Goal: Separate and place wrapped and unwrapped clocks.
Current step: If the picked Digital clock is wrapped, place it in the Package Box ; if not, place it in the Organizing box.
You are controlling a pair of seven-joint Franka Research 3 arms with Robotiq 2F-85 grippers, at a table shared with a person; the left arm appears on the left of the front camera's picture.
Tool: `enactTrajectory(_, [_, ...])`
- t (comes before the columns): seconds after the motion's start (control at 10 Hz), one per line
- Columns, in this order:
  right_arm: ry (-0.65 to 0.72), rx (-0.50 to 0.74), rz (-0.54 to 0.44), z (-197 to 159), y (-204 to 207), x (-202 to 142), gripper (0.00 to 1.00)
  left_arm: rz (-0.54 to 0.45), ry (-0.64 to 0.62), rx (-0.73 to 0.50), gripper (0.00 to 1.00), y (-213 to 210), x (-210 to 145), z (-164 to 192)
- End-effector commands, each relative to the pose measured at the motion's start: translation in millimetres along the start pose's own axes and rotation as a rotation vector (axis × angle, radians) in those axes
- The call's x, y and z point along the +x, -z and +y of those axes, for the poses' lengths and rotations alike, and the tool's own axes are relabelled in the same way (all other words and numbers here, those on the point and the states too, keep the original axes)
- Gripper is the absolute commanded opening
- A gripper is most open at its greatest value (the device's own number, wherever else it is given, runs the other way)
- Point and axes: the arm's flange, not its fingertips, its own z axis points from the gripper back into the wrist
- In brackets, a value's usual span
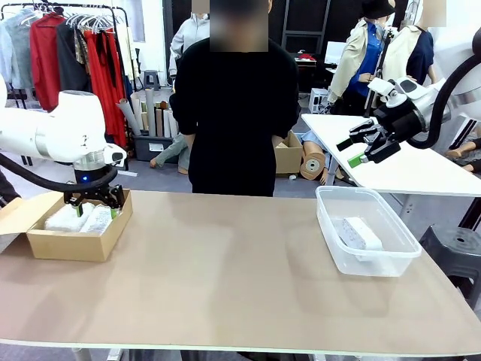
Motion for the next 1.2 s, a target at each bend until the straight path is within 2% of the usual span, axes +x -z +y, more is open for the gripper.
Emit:
enactTrajectory(0.0, [-0.005, -0.003, 0.001, 1, -1, 3, 1.00, -0.011, -0.023, 0.003, 1.00, -15, 4, -3])
enactTrajectory(0.5, [-0.005, -0.003, 0.001, 1, -1, 3, 1.00, -0.027, -0.034, -0.010, 1.00, -48, 6, -11])
enactTrajectory(1.1, [-0.005, -0.003, 0.001, 1, -1, 3, 1.00, -0.021, -0.014, -0.008, 1.00, -43, 8, -8])
